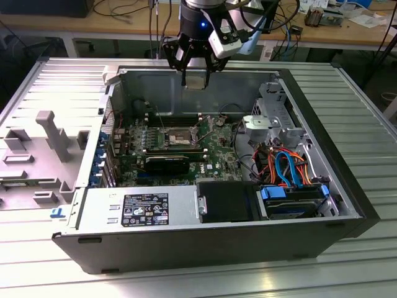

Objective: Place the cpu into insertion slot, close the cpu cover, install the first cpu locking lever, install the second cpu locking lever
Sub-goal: 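Place the cpu into insertion slot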

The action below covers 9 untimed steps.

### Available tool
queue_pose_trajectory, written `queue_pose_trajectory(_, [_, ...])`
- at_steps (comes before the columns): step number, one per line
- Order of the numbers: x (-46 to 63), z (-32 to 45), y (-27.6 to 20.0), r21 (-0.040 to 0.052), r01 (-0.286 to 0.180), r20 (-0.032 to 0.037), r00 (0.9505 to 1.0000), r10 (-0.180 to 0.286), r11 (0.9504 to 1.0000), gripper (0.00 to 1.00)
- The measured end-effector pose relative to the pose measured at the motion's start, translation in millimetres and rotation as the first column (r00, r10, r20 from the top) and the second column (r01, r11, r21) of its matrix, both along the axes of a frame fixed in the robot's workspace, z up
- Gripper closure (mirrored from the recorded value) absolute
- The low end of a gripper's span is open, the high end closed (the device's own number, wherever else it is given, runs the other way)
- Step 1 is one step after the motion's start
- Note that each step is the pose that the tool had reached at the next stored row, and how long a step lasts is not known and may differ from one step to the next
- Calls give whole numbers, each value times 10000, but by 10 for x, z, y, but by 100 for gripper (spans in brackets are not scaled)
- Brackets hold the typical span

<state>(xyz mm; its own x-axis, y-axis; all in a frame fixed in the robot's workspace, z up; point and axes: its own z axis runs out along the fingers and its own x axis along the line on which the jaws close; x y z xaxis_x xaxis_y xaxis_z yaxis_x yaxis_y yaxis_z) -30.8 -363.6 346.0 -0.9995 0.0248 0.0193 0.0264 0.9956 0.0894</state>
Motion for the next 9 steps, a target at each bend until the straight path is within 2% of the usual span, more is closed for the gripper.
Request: queue_pose_trajectory(9, [-2, -29, -21, 1, -1, 0, 10000, 1, 10000, 46])
